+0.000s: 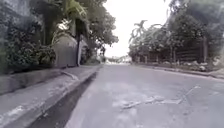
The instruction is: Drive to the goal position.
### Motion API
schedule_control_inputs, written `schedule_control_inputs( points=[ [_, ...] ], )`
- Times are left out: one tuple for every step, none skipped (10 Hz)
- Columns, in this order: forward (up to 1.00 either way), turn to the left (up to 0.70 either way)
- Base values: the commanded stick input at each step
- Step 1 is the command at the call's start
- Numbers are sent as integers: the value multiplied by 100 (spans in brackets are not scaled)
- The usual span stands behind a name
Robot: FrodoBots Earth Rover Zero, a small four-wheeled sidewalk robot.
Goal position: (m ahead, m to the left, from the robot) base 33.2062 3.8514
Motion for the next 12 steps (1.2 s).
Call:
schedule_control_inputs(
  points=[
    [100, 0],
    [100, 0],
    [100, 0],
    [100, 0],
    [100, 0],
    [100, 0],
    [100, 0],
    [100, 0],
    [100, 0],
    [100, 0],
    [100, 0],
    [100, 0]
  ],
)
